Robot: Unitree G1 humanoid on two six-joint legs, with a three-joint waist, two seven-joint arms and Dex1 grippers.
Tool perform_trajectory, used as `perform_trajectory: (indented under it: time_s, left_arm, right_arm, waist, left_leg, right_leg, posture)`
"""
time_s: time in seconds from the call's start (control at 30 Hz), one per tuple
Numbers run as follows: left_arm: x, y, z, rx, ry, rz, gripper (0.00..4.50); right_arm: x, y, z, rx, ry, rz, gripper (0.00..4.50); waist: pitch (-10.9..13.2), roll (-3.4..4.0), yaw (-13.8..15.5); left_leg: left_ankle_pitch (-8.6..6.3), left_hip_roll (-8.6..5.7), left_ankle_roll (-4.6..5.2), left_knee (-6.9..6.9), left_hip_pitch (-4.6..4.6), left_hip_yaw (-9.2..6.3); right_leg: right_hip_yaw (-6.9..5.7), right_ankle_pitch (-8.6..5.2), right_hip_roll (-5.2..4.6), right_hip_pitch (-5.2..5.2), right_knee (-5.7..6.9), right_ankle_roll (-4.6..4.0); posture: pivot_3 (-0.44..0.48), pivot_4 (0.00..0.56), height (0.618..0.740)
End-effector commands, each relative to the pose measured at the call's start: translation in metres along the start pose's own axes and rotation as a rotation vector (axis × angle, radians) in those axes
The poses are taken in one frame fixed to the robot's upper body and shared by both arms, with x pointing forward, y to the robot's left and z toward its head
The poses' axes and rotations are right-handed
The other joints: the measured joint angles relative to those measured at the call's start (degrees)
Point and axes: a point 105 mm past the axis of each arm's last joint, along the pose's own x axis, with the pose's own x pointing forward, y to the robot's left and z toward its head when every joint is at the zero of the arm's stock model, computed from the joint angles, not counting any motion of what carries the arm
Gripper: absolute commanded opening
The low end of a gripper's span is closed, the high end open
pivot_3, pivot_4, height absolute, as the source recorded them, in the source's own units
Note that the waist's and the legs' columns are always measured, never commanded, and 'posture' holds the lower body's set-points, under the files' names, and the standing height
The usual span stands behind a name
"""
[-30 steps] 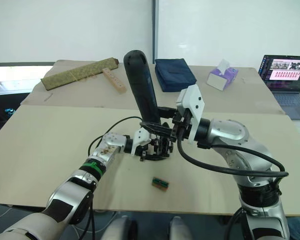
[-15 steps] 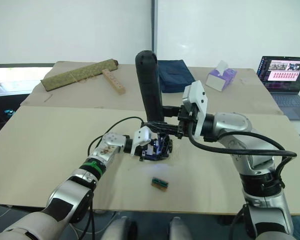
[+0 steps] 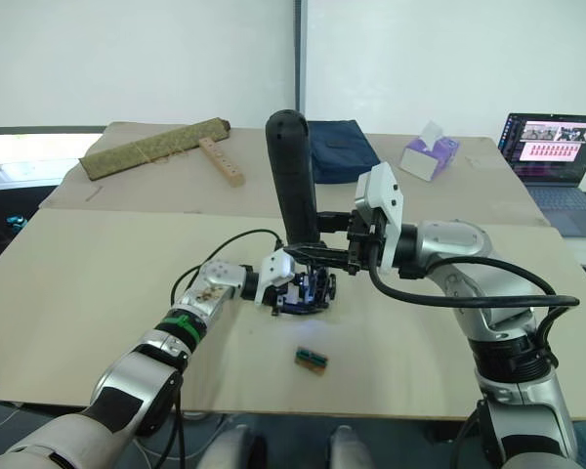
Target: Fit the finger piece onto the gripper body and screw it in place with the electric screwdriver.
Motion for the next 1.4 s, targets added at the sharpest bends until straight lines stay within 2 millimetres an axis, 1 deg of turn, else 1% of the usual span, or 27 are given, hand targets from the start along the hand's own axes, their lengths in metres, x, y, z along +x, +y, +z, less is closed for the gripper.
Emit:
perform_trajectory:
  time_s: [0.03,0.13,0.27,0.37,0.47,0.5,0.57,0.7,0.77,0.83,0.9,0.93,1.0,1.1,1.17,1.2,1.23,1.3,1.4]
  left_arm:
    - [-0.007,0.008,0.012,0.046,-0.014,0.009,2.32]
    - [-0.008,0.008,0.012,0.044,-0.012,0.007,2.32]
    - [-0.008,0.007,0.011,0.04,-0.008,0.003,2.32]
    - [-0.009,0.006,0.009,0.038,-0.003,-0.002,2.32]
    - [-0.009,0.004,0.006,0.033,0.002,-0.008,2.32]
    - [-0.009,0.003,0.006,0.031,0.004,-0.01,2.32]
    - [-0.009,0.002,0.005,0.029,0.005,-0.013,2.32]
    - [-0.009,0.002,0.003,0.025,0.008,-0.013,2.32]
    - [-0.01,0.004,0.003,0.017,0.016,0.002,2.32]
    - [-0.013,0.005,0.005,0.008,0.01,-0.003,3.35]
    - [-0.021,0.006,0.005,0.026,0.02,-0.008,4.2]
    - [-0.025,0.007,0.004,0.037,0.032,-0.006,4.49]
    - [-0.038,0.007,0.002,0.073,0.062,-0.016,4.5]
    - [-0.063,0.001,0.003,0.135,0.109,-0.073,4.5]
    - [-0.082,-0.009,0.007,0.166,0.134,-0.148,4.5]
    - [-0.089,-0.017,0.01,0.171,0.143,-0.194,4.5]
    - [-0.094,-0.024,0.013,0.168,0.149,-0.231,4.5]
    - [-0.094,-0.041,0.019,0.159,0.131,-0.295,4.5]
    - [-0.084,-0.059,0.023,0.154,0.092,-0.347,4.5]
  right_arm:
    - [-0.009,-0.007,-0.053,0.129,0.182,-0.068,1.91]
    - [-0.009,-0.008,-0.047,0.106,0.156,-0.078,1.91]
    - [-0.007,-0.012,-0.017,0.027,0.055,-0.092,1.91]
    - [-0.006,-0.009,0.019,-0.048,-0.062,-0.079,1.91]
    - [-0.008,0.005,0.058,-0.116,-0.179,-0.029,1.91]
    - [-0.009,0.009,0.067,-0.132,-0.206,-0.013,1.91]
    - [-0.01,0.014,0.079,-0.14,-0.233,-0.003,1.91]
    - [-0.01,0.022,0.091,-0.13,-0.268,0.036,1.91]
    - [-0.009,0.034,0.093,-0.079,-0.285,0.098,1.91]
    - [-0.007,0.047,0.09,-0.032,-0.282,0.164,1.91]
    - [-0.007,0.056,0.083,-0.003,-0.268,0.206,1.91]
    - [-0.008,0.059,0.079,0.011,-0.258,0.219,1.91]
    - [-0.009,0.065,0.07,0.03,-0.237,0.243,1.91]
    - [-0.011,0.073,0.059,0.039,-0.209,0.26,1.91]
    - [-0.013,0.078,0.051,0.038,-0.191,0.253,1.91]
    - [-0.014,0.079,0.047,0.035,-0.182,0.236,1.91]
    - [-0.015,0.08,0.043,0.032,-0.176,0.222,1.91]
    - [-0.016,0.081,0.036,0.028,-0.17,0.185,1.91]
    - [-0.018,0.083,0.027,0.025,-0.17,0.139,1.91]
  waist:
    - [-0.01,0.0,0.0]
    - [-0.01,0.0,-0.02]
    - [-0.01,0.0,-0.04]
    - [0.0,0.0,-0.22]
    - [0.1,0.04,-0.39]
    - [0.14,0.06,-0.42]
    - [0.16,0.06,-0.49]
    - [0.16,0.06,-0.53]
    - [0.16,0.06,-0.54]
    - [0.16,0.06,-0.57]
    - [0.17,0.05,-0.59]
    - [0.17,0.05,-0.57]
    - [0.17,0.05,-0.53]
    - [0.18,0.05,-0.59]
    - [0.18,0.06,-0.6]
    - [0.18,0.06,-0.57]
    - [0.19,0.08,-0.56]
    - [0.2,0.09,-0.56]
    - [0.22,0.13,0.07]
  left_leg:
    - [0.0,0.0,0.0,0.0,0.0,0.0]
    - [0.0,0.0,0.0,0.0,0.0,0.0]
    - [0.0,0.0,0.0,-0.01,-0.01,-0.01]
    - [0.0,0.01,0.0,-0.01,-0.02,-0.02]
    - [0.0,0.01,0.0,-0.02,-0.14,-0.06]
    - [0.0,0.01,0.0,-0.03,-0.18,-0.09]
    - [0.0,0.01,0.0,-0.02,-0.35,-0.17]
    - [-0.01,0.0,0.02,-0.02,-0.34,-0.29]
    - [-0.01,0.0,0.02,-0.02,-0.33,-0.3]
    - [-0.01,0.01,0.02,-0.01,-0.33,-0.33]
    - [-0.01,0.02,0.02,-0.03,-0.34,-0.36]
    - [-0.01,0.02,0.02,-0.03,-0.35,-0.38]
    - [-0.01,0.01,0.02,-0.03,-0.36,-0.39]
    - [-0.01,-0.01,0.02,-0.01,-0.35,-0.37]
    - [-0.01,0.0,0.02,-0.02,-0.35,-0.36]
    - [-0.01,0.02,0.02,-0.03,-0.36,-0.36]
    - [-0.01,0.03,0.02,-0.04,-0.35,-0.37]
    - [-0.01,0.08,0.02,-0.05,-0.34,-0.38]
    - [-0.01,0.05,0.01,0.01,-0.33,-0.36]
  right_leg:
    - [0.0,0.0,0.0,0.0,0.0,0.0]
    - [0.0,0.0,0.0,0.0,0.0,0.0]
    - [0.0,0.0,0.0,-0.02,0.0,0.0]
    - [0.02,0.01,0.0,-0.05,0.01,-0.01]
    - [0.02,0.01,0.01,-0.19,0.03,-0.01]
    - [0.02,0.01,0.0,-0.23,0.03,-0.02]
    - [0.02,0.01,0.0,-0.36,0.03,-0.01]
    - [-0.01,0.02,-0.01,-0.32,0.0,0.0]
    - [-0.01,0.02,-0.02,-0.31,0.02,-0.01]
    - [-0.01,0.03,-0.03,-0.31,0.02,-0.02]
    - [-0.01,0.03,-0.02,-0.33,0.01,-0.02]
    - [-0.01,0.03,-0.02,-0.34,0.01,-0.02]
    - [-0.02,0.03,-0.03,-0.33,0.0,-0.02]
    - [-0.01,0.03,-0.09,-0.31,-0.01,-0.02]
    - [0.0,0.02,-0.09,-0.33,-0.01,-0.02]
    - [0.0,0.02,-0.08,-0.34,-0.02,-0.03]
    - [-0.01,0.02,-0.07,-0.32,-0.02,-0.03]
    - [-0.01,0.0,-0.08,-0.32,-0.01,-0.05]
    - [0.0,0.0,-0.17,-0.27,-0.01,-0.04]
  posture:
    - [0.0,0.15,0.738]
    - [0.0,0.15,0.738]
    - [0.0,0.15,0.738]
    - [0.0,0.15,0.738]
    - [0.0,0.15,0.738]
    - [0.0,0.15,0.738]
    - [0.0,0.15,0.738]
    - [0.0,0.15,0.738]
    - [0.0,0.15,0.738]
    - [0.0,0.15,0.738]
    - [0.0,0.15,0.738]
    - [0.0,0.15,0.738]
    - [0.0,0.15,0.738]
    - [0.0,0.15,0.738]
    - [0.0,0.15,0.738]
    - [0.0,0.15,0.738]
    - [0.0,0.15,0.738]
    - [0.0,0.15,0.738]
    - [0.0,0.15,0.738]
